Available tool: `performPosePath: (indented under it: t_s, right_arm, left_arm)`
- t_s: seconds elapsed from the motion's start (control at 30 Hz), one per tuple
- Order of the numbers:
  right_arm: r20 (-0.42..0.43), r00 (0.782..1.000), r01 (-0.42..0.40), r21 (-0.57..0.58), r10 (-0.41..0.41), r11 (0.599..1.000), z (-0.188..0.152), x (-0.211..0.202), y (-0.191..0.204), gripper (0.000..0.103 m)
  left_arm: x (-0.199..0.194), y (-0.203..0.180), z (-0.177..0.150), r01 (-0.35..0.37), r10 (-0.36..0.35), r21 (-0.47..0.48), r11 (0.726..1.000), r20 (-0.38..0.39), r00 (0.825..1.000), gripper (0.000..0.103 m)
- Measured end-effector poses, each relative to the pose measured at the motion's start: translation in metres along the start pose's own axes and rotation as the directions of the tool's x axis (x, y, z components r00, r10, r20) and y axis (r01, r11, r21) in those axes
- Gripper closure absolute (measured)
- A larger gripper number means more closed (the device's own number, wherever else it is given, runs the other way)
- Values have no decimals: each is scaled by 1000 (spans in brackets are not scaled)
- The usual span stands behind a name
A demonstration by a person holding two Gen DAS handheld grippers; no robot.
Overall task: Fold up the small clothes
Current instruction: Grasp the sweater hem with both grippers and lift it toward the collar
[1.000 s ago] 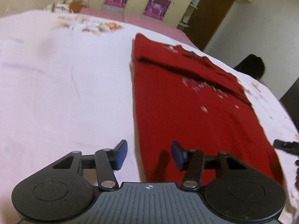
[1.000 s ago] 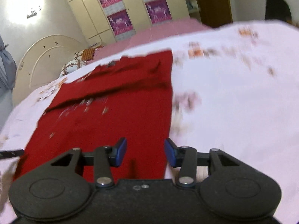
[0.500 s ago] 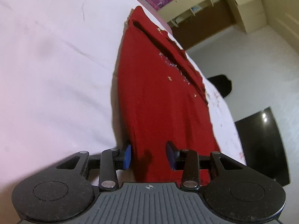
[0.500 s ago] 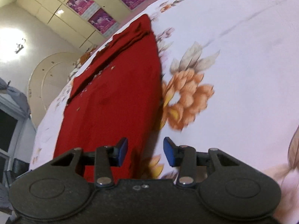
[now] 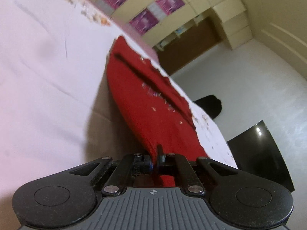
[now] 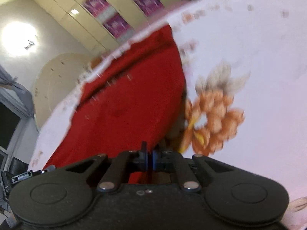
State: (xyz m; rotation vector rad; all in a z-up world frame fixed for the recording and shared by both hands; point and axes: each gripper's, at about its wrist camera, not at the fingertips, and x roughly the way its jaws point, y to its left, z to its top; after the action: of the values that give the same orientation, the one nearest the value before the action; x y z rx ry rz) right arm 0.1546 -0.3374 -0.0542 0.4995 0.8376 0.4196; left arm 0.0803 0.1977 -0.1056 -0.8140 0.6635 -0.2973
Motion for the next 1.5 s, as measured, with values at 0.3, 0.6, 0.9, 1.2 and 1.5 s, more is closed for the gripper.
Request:
performPosePath:
  t_s: [0.3, 0.6, 0.9, 1.2, 1.5]
  right_arm:
    - [-54, 998, 45, -6, -45, 999, -16, 20, -15, 98]
    - [12, 1000, -1, 10, 0, 1000, 15, 14, -10, 98]
    - [112, 992, -53, 26, 50, 998, 111, 38, 17, 98]
    - [140, 988, -76, 62, 67, 995, 208, 97, 30, 98]
    - [51, 997, -73, 210, 64, 975, 249, 201, -25, 98]
  left_arm:
    - [18, 21, -19, -101, 100, -14, 995, -65, 993, 100]
    - [11, 15, 5, -67, 70, -81, 994, 31, 997, 100]
    - [50, -30, 109, -32, 32, -2, 999, 127, 991, 100]
    - [115, -42, 203, -85, 79, 43, 995, 131, 988, 100]
    - [221, -16, 252, -197, 196, 40, 980, 30, 980, 100]
